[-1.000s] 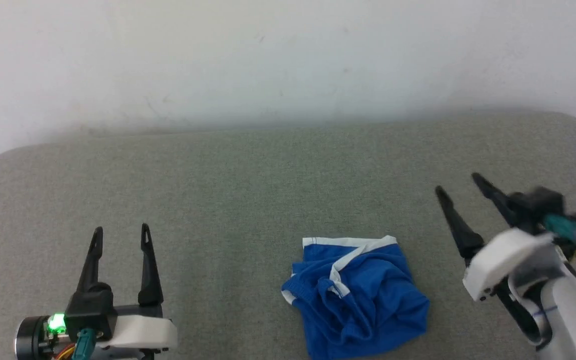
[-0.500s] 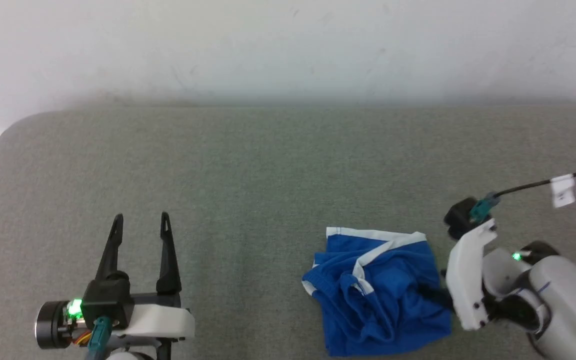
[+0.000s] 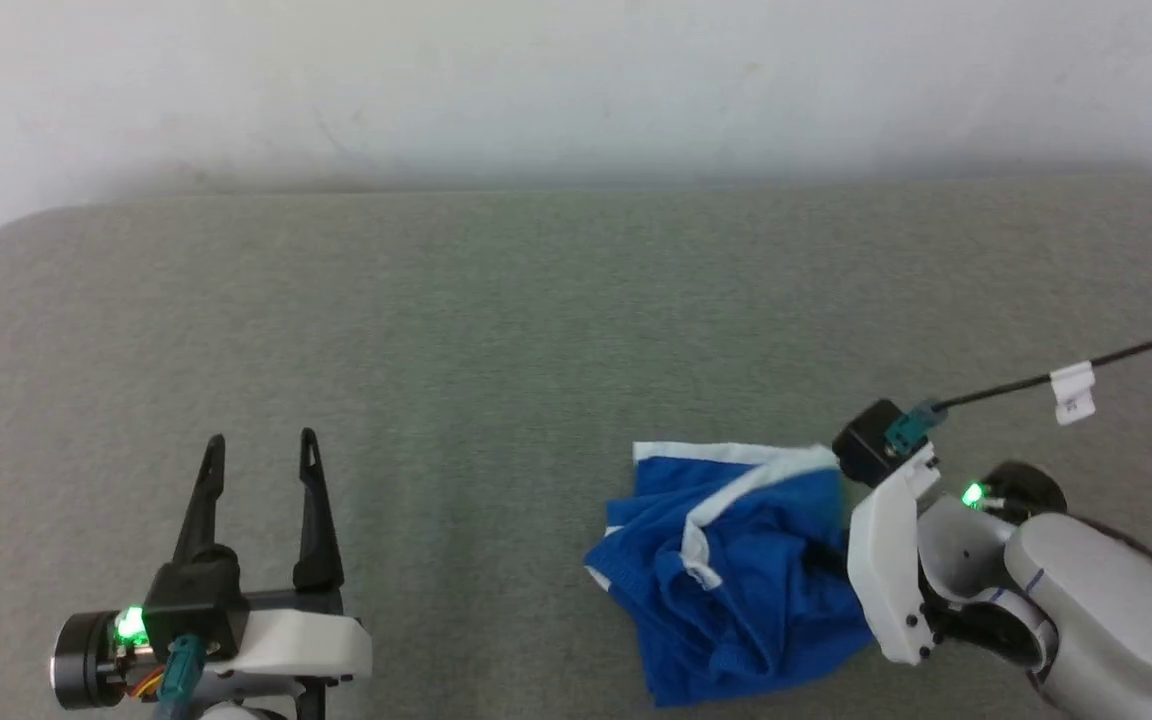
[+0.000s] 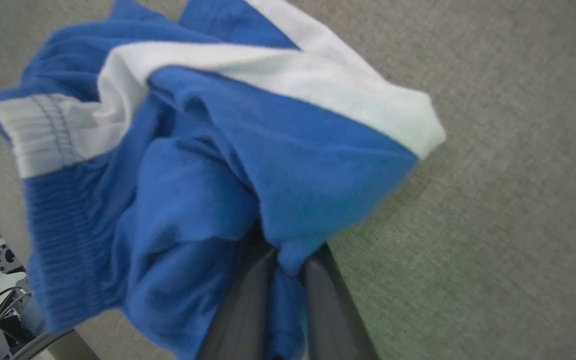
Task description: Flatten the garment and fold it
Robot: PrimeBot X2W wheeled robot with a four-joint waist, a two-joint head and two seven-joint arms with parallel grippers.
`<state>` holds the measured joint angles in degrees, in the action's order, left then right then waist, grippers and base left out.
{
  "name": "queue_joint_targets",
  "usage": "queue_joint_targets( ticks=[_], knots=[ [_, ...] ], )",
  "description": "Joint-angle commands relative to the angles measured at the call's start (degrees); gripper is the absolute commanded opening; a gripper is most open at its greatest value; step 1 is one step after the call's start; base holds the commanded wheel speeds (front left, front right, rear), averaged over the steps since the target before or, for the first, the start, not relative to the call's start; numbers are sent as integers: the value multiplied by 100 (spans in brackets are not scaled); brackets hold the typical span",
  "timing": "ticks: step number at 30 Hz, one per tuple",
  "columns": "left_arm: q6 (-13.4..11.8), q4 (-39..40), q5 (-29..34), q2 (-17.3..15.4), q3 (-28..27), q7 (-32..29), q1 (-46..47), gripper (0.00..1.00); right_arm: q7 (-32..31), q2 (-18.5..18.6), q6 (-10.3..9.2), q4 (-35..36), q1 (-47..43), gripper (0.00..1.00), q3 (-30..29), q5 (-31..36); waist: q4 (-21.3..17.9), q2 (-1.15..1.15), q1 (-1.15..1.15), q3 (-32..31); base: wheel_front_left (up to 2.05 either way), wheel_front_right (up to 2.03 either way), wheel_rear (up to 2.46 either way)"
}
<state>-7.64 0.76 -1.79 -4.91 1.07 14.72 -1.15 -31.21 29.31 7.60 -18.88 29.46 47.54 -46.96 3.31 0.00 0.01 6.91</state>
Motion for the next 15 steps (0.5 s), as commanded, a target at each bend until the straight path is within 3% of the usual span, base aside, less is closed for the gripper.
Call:
queue_joint_targets(
  ticks=[1,8,15],
  knots=[
    [-4,0,15,-11,-28,28,-26,100,61,62,-11,50,137,0,9,10,-396,0,-1,-72,0,0,0],
    [-96,304,35,-54,-290,28,50,100,185,705,-11,817,864,0,292,155,-1413,0,-1,421,0,0,0],
    [-212,736,92,-193,-571,28,303,100,286,1464,-11,678,1559,0,211,602,-2040,0,-1,1254,0,0,0]
  ],
)
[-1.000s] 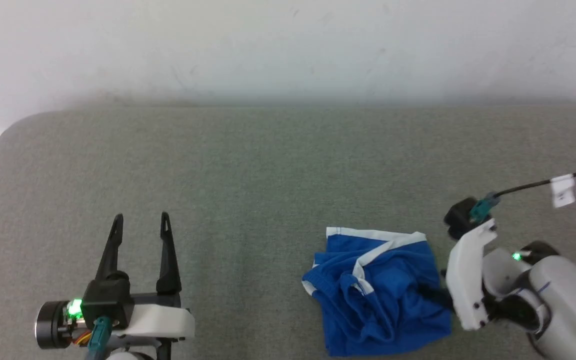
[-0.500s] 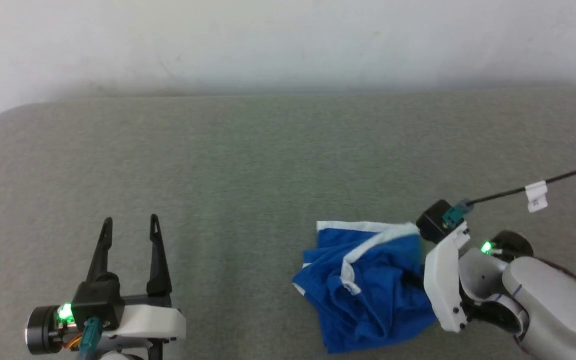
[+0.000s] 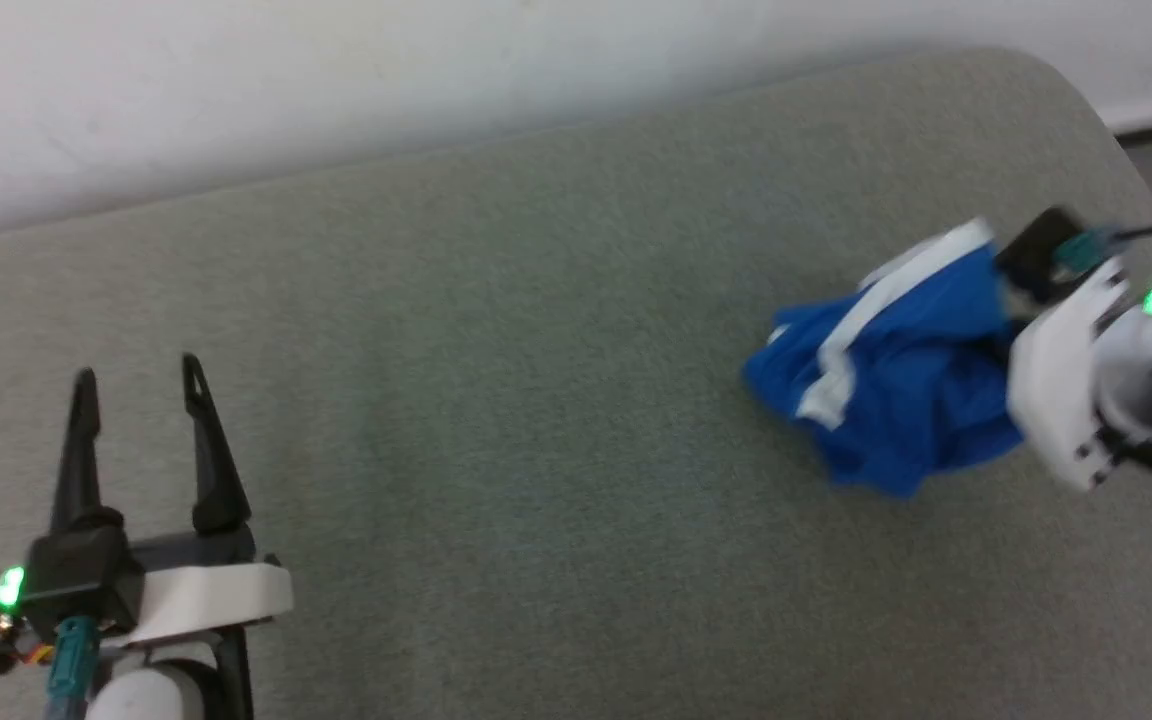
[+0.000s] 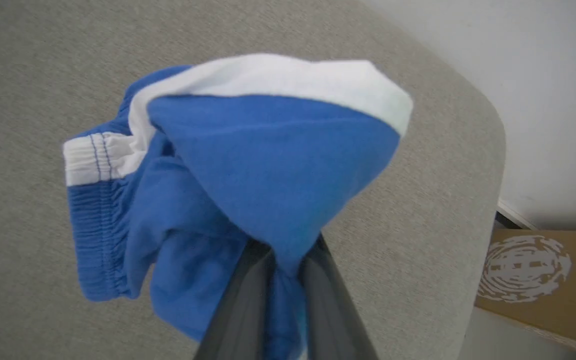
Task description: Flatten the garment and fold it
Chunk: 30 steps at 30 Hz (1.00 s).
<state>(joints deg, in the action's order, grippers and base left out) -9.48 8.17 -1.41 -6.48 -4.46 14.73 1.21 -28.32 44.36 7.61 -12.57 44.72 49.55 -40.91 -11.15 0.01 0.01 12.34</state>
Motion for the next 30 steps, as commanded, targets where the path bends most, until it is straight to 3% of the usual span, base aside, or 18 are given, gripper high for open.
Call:
queue_joint_targets(
  ticks=[1,11,18,19,21,25,30],
  knots=[
    [-29,47,64,-65,-42,27,110,100,58,25,-12,-75,114,0,-53,39,-625,-1,-1,819,0,0,0],
    [109,302,155,-286,94,27,720,100,457,403,-12,-1821,833,0,-660,657,-338,-1,-1,1721,0,0,0],
    [83,390,149,-263,204,27,929,100,558,288,-12,-2816,1099,0,-1016,1043,-107,-1,-1,1933,0,0,0],
    [68,388,145,-252,209,27,932,100,562,227,-12,-2939,1101,5,-1074,1028,-94,-1,-1,1904,0,0,0],
    [49,361,129,-240,207,27,916,100,687,124,-12,-3112,1130,100,-1193,1077,-84,-1,-1,1795,0,0,0],
    [30,230,76,-176,220,27,840,100,997,122,-12,-3249,1182,100,-1271,1372,-30,-1,-1,1394,0,0,0],
    [-12,46,-11,-64,171,27,559,100,2132,117,-12,-2881,1221,100,-1671,1561,57,-1,-1,790,0,0,0]
  ],
)
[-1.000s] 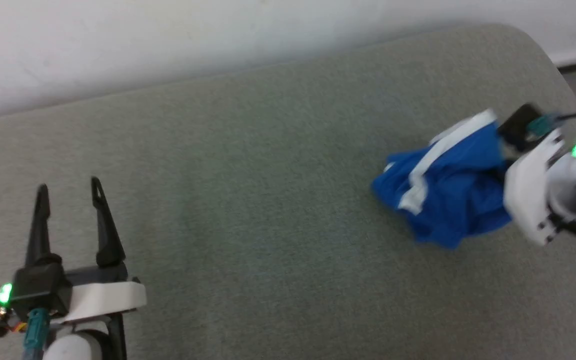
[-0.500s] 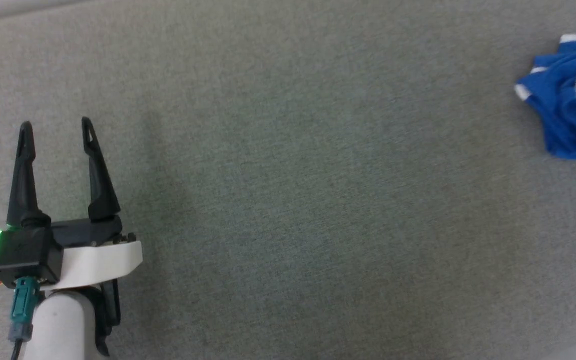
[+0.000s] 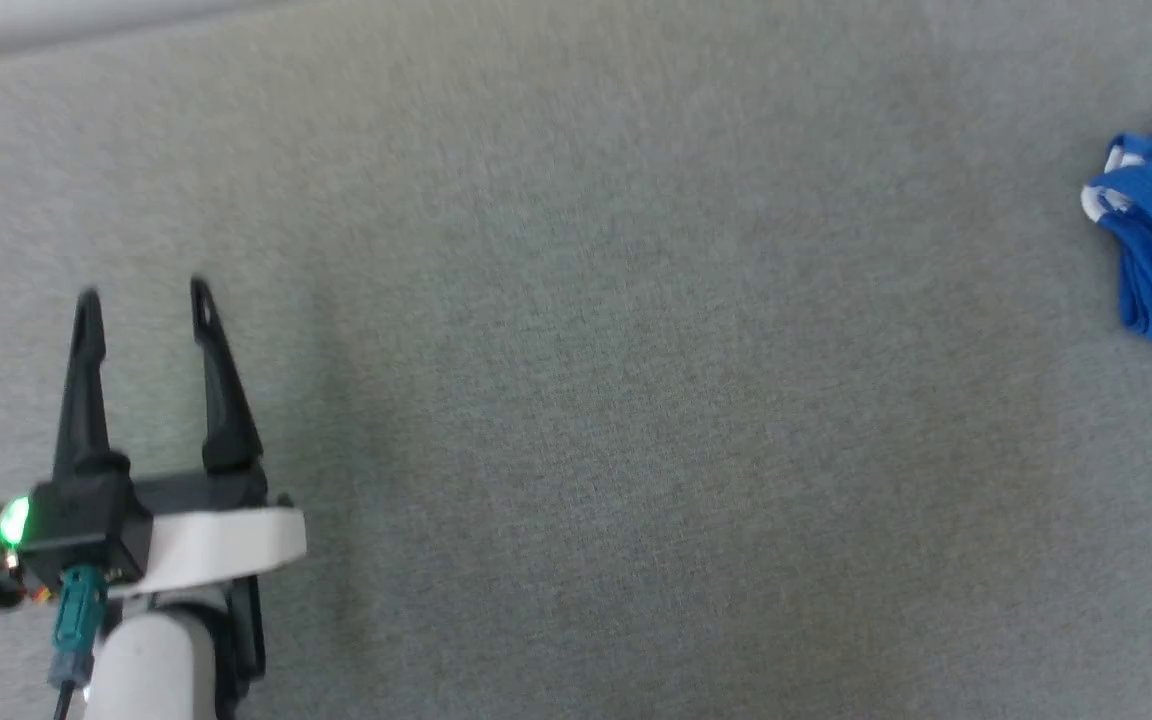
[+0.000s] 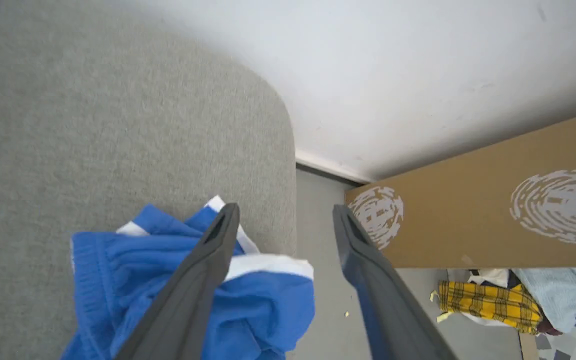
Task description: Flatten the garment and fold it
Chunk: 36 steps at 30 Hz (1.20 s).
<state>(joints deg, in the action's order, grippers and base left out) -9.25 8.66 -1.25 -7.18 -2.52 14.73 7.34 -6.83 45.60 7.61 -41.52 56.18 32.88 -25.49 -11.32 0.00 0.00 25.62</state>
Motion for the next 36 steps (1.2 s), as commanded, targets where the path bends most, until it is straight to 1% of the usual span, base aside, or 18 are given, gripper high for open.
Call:
queue_joint_targets(
  ticks=[1,6,8,11,17,22,26,27,28,32,36],
  knots=[
    [-41,-35,-33,21,-37,27,-117,100,209,-78,-12,77,44,100,-107,56,102,0,0,-669,0,0,0],
    [-70,-110,-90,98,-153,27,-392,100,1287,-549,-12,465,-168,100,-644,418,270,0,0,-1108,0,0,0],
    [-73,-121,-103,133,-176,27,-476,100,1679,-831,-12,622,-308,100,-909,546,371,0,0,-1249,0,0,0],
    [-32,-163,-127,166,-204,27,-576,100,1990,-1349,-12,907,-643,100,-1328,701,543,0,0,-1444,0,0,0],
    [77,-332,-126,222,-188,27,-816,100,2170,-2372,-12,1704,-1747,100,-1994,1035,903,0,0,-1895,0,0,0],
    [162,-502,-116,269,-116,27,-1004,100,2180,-3060,-12,2615,-2936,100,-2578,1255,1171,0,0,-2200,0,0,0],
    [268,-644,-93,284,-26,27,-1115,100,2181,-3581,-12,3040,-3952,100,-2976,1348,1290,0,0,-2407,0,0,0],
    [300,-686,-95,281,-20,27,-1136,100,2181,-3692,-12,3123,-4184,100,-3053,1377,1304,0,0,-2458,0,0,0],
    [300,-686,-95,281,-20,27,-1136,100,2181,-3692,-12,3123,-4184,100,-3053,1377,1304,0,0,-2458,0,0,0],
    [376,-797,-63,289,47,27,-1215,100,2182,-3998,-12,3537,-4949,100,-3337,1561,1315,0,0,-2590,0,0,0],
    [434,-859,-35,296,113,27,-1261,100,2182,-4155,-12,3892,-5430,100,-3533,1728,1281,0,0,-2662,0,0,0]
  ],
)
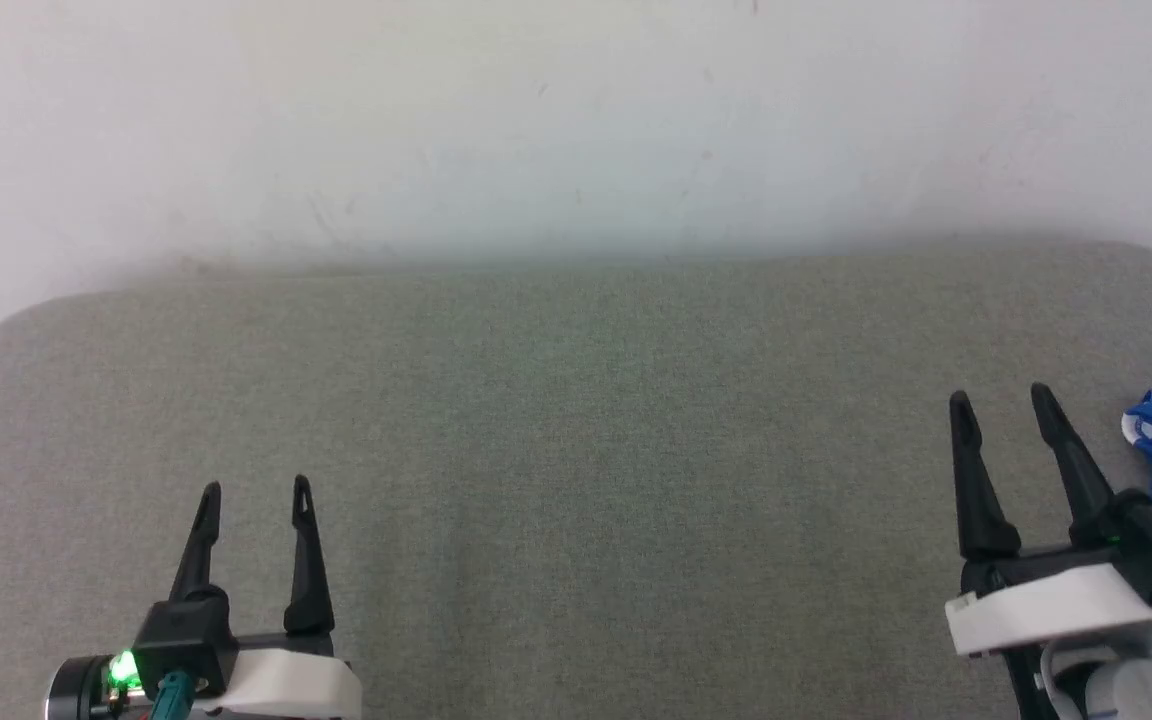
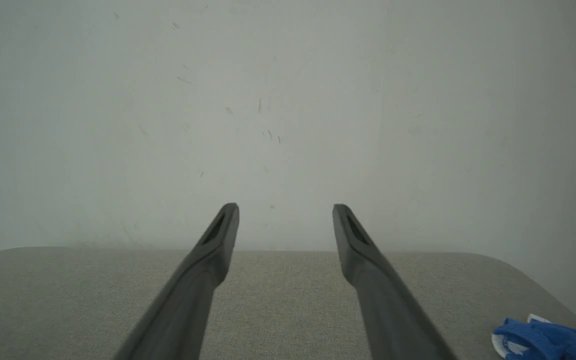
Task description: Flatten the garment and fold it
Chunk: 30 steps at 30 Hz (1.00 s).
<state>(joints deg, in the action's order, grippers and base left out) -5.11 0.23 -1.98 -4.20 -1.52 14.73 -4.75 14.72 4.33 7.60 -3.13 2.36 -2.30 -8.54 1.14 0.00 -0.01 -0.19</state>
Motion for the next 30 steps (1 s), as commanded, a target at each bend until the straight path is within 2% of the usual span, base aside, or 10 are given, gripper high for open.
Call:
queue_joint_targets(
  ticks=[1,3,4,30],
  knots=[
    [37,-27,45,-10,19,27,-57,100,27,-54,-11,101,-140,100,-27,53,20,0,1,-94,0,0,0],
    [80,-69,43,-29,28,27,-67,100,28,-89,-11,197,-252,100,-54,89,-2,0,1,-105,0,0,0],
    [59,-60,1,-4,9,-4,1,0,-2,-78,1,169,-231,0,-45,58,5,0,1,-98,0,0,0],
    [143,-53,35,26,35,-284,96,0,-281,-87,-1,194,-237,0,5,203,-18,0,1,-78,0,0,0]
  ],
)
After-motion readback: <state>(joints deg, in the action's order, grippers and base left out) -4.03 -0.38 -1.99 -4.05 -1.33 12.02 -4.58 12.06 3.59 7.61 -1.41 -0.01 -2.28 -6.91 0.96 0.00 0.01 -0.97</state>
